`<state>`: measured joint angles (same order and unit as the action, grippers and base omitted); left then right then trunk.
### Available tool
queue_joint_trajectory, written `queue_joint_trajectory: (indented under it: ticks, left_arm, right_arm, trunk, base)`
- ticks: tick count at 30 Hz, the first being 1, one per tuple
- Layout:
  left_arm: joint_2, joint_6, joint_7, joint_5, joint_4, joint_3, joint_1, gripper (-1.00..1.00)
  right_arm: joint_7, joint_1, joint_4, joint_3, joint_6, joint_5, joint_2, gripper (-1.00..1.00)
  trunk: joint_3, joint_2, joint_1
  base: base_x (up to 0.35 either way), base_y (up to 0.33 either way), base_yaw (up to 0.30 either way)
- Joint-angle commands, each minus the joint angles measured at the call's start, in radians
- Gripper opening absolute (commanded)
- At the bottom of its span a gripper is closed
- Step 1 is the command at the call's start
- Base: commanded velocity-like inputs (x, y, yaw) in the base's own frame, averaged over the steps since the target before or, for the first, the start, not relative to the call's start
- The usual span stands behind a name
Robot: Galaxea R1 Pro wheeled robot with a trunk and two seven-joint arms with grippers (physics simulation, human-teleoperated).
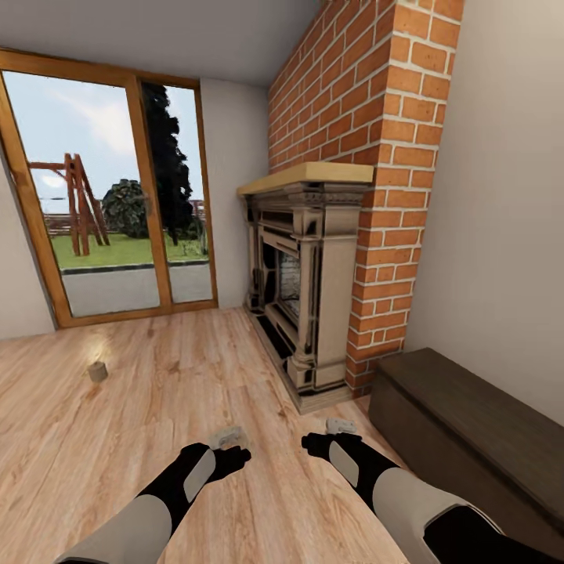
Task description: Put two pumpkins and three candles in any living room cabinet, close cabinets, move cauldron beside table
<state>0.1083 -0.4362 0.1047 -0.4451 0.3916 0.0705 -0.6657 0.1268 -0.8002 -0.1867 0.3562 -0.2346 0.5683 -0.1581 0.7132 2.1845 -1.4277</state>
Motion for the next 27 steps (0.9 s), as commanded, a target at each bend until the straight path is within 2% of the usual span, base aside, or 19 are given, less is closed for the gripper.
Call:
queue_joint_trajectory:
  ticks: [1, 27]
  left_arm:
    - [0.0, -0.004, 0.009, -0.011, 0.003, 0.007, 0.0, 1.0]
    - [-0.001, -0.004, 0.009, -0.012, 0.003, 0.008, 0.0, 1.0]
  right_arm:
    - [0.007, -0.001, -0.002, 0.009, -0.005, 0.008, 0.0, 1.0]
    - [0.002, -0.001, -0.004, 0.008, -0.006, 0.008, 0.0, 1.0]
  trunk:
    - [0.0, 0.0, 0.0]
    - [-0.02, 0.0, 0.0]
  base:
    - [0.0, 0.0, -0.271]
    - [0.0, 0.001, -0.27]
